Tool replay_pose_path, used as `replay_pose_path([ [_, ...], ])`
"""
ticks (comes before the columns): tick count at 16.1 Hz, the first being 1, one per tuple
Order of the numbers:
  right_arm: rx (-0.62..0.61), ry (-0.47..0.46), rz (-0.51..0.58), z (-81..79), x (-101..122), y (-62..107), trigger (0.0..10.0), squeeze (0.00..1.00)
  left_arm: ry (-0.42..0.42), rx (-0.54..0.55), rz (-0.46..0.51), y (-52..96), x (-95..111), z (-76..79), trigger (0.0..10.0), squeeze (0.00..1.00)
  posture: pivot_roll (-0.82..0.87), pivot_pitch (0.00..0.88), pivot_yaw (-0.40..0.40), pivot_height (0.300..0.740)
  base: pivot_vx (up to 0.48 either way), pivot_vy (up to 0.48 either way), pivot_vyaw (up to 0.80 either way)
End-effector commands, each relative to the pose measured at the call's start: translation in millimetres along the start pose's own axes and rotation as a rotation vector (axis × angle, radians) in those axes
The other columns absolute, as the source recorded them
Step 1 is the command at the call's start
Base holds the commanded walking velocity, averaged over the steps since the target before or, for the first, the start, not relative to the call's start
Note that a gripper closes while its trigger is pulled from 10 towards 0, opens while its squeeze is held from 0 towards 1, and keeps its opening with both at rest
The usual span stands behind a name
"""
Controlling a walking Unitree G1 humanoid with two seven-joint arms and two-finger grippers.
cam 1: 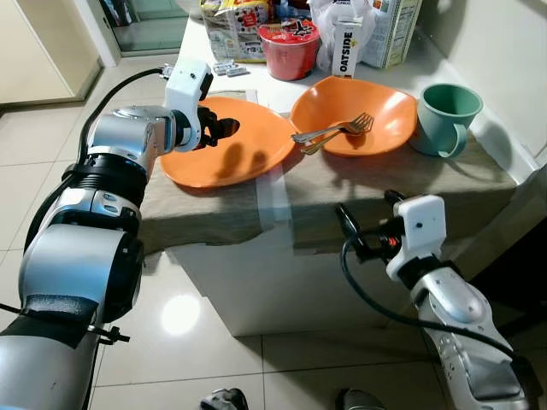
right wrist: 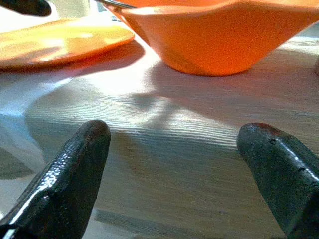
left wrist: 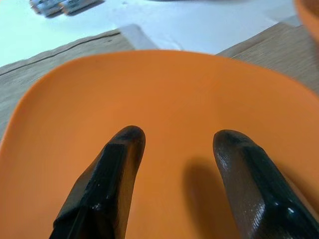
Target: Setting the table
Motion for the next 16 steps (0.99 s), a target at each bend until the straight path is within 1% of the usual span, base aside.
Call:
replay_pose_path([
  [1, 0.079, -0.072, -0.010, -10.1, 4.5, -0.7, 10.0, 0.00, 0.005, 0.040, -0.029, 2.8, -9.8, -8.6, 10.0, 0.00, -0.24, 0.099, 0.092, 0.740, 0.000, 0.000, 0.00],
  [3, 0.196, -0.131, 0.004, -22.2, 19.4, -1.3, 10.0, 0.00, 0.008, 0.054, -0.030, 3.3, -11.3, -11.6, 10.0, 0.00, -0.24, 0.099, 0.095, 0.740, 0.000, 0.000, 0.00],
  [5, 0.257, -0.139, 0.009, -26.5, 29.8, -0.6, 10.0, 0.00, 0.005, 0.059, -0.029, 3.3, -11.2, -12.8, 10.0, 0.00, -0.24, 0.099, 0.094, 0.740, 0.000, 0.000, 0.00],
  [6, 0.299, -0.144, -0.006, -28.9, 33.5, 1.4, 10.0, 0.00, 0.002, 0.071, -0.033, 3.4, -13.3, -14.8, 10.0, 0.00, -0.24, 0.098, 0.094, 0.740, 0.000, 0.000, 0.00],
  [8, 0.346, -0.163, -0.033, -32.3, 34.9, 4.5, 10.0, 0.00, 0.008, 0.081, -0.041, 3.0, -17.7, -16.1, 10.0, 0.00, -0.25, 0.097, 0.092, 0.740, 0.000, 0.000, 0.00],
  [9, 0.364, -0.167, -0.051, -33.1, 34.6, 5.4, 10.0, 0.00, 0.015, 0.078, -0.046, 1.8, -20.0, -14.8, 10.0, 0.00, -0.25, 0.096, 0.091, 0.740, 0.000, 0.000, 0.00],
  [11, 0.358, -0.176, -0.070, -31.2, 33.3, 5.4, 10.0, 0.00, 0.018, 0.064, -0.058, 0.3, -23.2, -12.2, 10.0, 0.00, -0.25, 0.097, 0.090, 0.740, 0.000, 0.000, 0.00],
  [16, 0.344, -0.193, -0.112, -30.2, 28.6, 6.1, 10.0, 0.00, 0.040, -0.023, -0.072, -0.4, -23.8, -3.7, 10.0, 0.00, -0.23, 0.109, 0.093, 0.740, 0.000, 0.000, 0.00],
])
Point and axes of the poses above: a point about 5 cm out from each wrist's last joint towards the gripper, its own y axis pointing back from the gripper into the wrist, its own x axis along the axis of the wrist's last joint, z = x × y, the point moved 2 cm from there along -y, pointing out of the wrist towards the gripper, and after that the axes turned 9 degrees about -y, right-handed, at the moved point
